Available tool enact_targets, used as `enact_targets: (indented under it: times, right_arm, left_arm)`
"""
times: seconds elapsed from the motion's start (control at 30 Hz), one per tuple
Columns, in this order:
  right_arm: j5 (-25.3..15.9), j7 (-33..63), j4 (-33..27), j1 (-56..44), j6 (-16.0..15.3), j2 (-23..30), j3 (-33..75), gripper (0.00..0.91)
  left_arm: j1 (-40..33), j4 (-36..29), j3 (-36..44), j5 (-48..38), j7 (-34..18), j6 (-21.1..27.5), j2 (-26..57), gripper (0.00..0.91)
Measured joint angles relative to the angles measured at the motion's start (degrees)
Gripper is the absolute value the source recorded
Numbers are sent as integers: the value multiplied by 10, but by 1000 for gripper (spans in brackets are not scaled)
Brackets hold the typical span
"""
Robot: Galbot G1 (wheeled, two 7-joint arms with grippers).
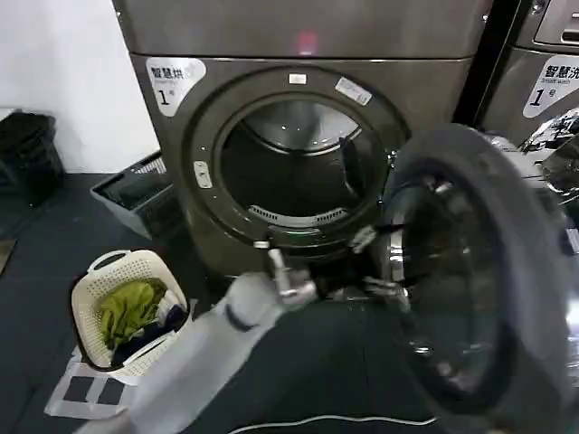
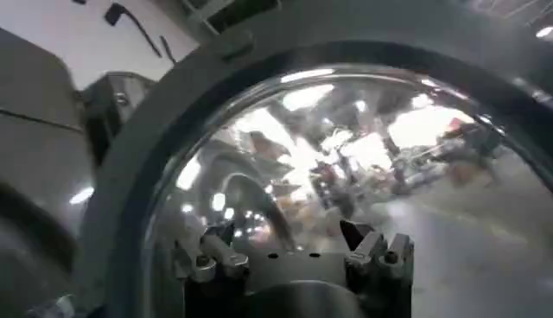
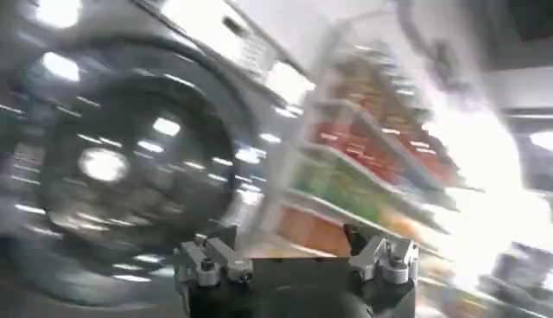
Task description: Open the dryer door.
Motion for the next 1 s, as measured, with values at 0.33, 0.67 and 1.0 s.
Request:
enact_targets:
  times: [0.33, 0.67, 1.0]
  right_arm:
    - [-132, 153, -100, 22, -38, 8, 162, 907]
    - [-168, 180, -242, -3, -38, 8, 249, 907]
    - [-190, 161, -293, -12, 20, -19, 254, 907]
  left_arm:
    - [-37, 58, 61, 16, -31, -1, -60, 907]
    - [-51, 94, 84, 74, -98, 9, -100, 907]
    - [-50, 114, 84, 128, -137, 24, -131, 907]
